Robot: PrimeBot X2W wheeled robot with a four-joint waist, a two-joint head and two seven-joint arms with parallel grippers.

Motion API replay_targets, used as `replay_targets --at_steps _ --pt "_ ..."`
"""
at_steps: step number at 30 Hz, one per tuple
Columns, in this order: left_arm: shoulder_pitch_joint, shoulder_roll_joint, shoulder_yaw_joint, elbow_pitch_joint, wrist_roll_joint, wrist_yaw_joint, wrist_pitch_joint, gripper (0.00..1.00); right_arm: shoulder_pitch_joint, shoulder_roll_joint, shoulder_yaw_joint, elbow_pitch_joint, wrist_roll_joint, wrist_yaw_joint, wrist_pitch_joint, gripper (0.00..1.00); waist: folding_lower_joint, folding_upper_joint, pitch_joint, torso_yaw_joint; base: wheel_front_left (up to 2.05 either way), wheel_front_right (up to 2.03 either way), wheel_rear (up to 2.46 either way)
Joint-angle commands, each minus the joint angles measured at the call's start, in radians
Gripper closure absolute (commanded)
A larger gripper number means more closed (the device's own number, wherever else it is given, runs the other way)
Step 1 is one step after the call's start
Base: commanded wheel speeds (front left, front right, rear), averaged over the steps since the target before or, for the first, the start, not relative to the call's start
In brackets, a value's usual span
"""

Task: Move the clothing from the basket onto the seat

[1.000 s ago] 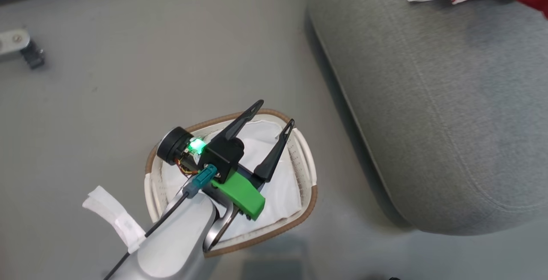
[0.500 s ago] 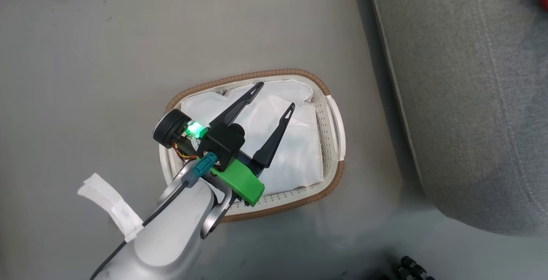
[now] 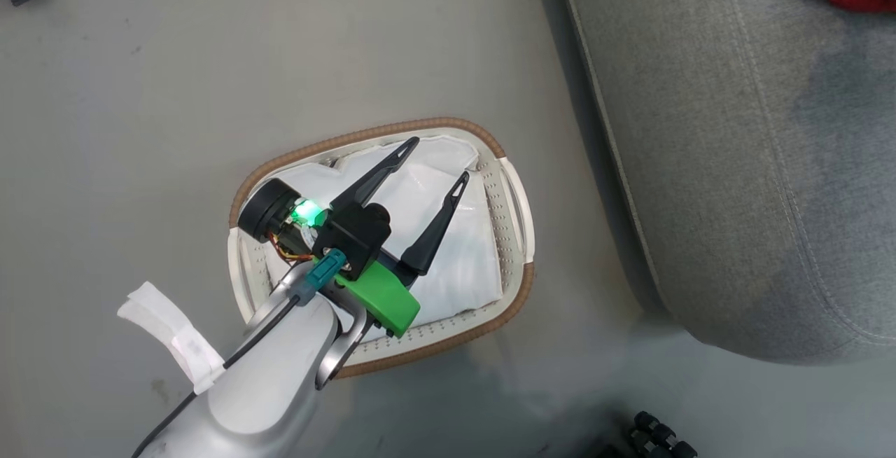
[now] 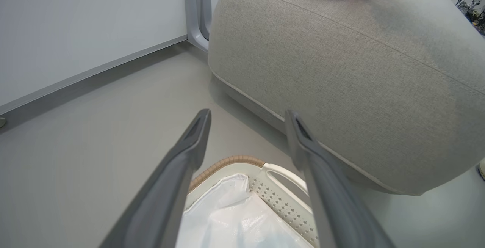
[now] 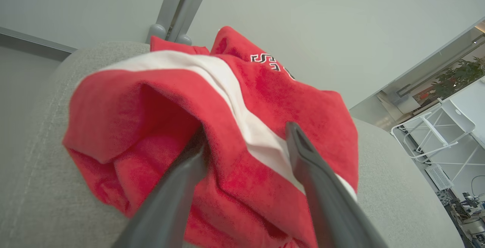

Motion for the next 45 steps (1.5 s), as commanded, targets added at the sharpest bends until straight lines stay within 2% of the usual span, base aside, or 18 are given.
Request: replay_targets --at_steps 1,8,13,18,24,28,38,45 --pt "-0.003 0.009 0.005 0.003 -0.005 -0.003 0.0 0.0 0.034 0.016 0.011 -0.016 0.01 -0.002 -0.002 0.0 -0.0002 -0.0001 -0.036 -0.034 0.0 0.0 0.0" --pt "0.028 0.01 0.018 0.007 -0.018 -0.003 0.0 0.0 0.15 0.069 0.074 -0.081 0.038 -0.002 -0.002 0.0 -0.0002 -0.0001 -0.109 -0.082 0.0 0.0 0.0" --pt "0.052 -0.002 0.044 0.002 -0.033 -0.003 0.0 0.0 0.192 0.074 0.106 -0.107 0.069 -0.002 -0.002 0.0 -0.0002 -0.0001 -0.167 -0.098 0.0 0.0 0.0" --pt "0.084 -0.025 0.078 -0.001 -0.038 -0.003 0.0 0.0 0.193 0.065 0.121 -0.123 0.106 -0.002 -0.002 0.0 -0.0002 -0.0001 -0.234 -0.079 0.0 0.0 0.0" --pt "0.15 -0.072 0.178 -0.024 -0.052 0.0 0.0 0.0 0.185 0.056 0.149 -0.131 0.163 -0.002 -0.002 0.0 -0.0002 -0.0001 -0.33 -0.003 0.0 0.0 0.0" --pt "0.203 -0.094 0.263 -0.033 -0.057 0.005 0.0 0.0 0.2 0.074 0.167 -0.139 0.2 -0.002 -0.002 0.0 -0.0002 -0.0001 -0.387 0.055 0.0 0.0 0.0" --pt "0.333 -0.125 0.453 -0.035 -0.033 0.017 0.0 0.0 0.283 0.178 0.237 -0.179 0.294 -0.002 -0.002 0.0 -0.0002 -0.0001 -0.469 0.179 0.0 0.0 0.0" --pt "0.437 -0.147 0.555 -0.04 -0.027 0.011 0.0 0.0 0.454 0.269 0.238 -0.28 0.351 -0.002 -0.002 0.0 -0.0002 -0.0001 -0.51 0.245 0.0 0.0 0.0"
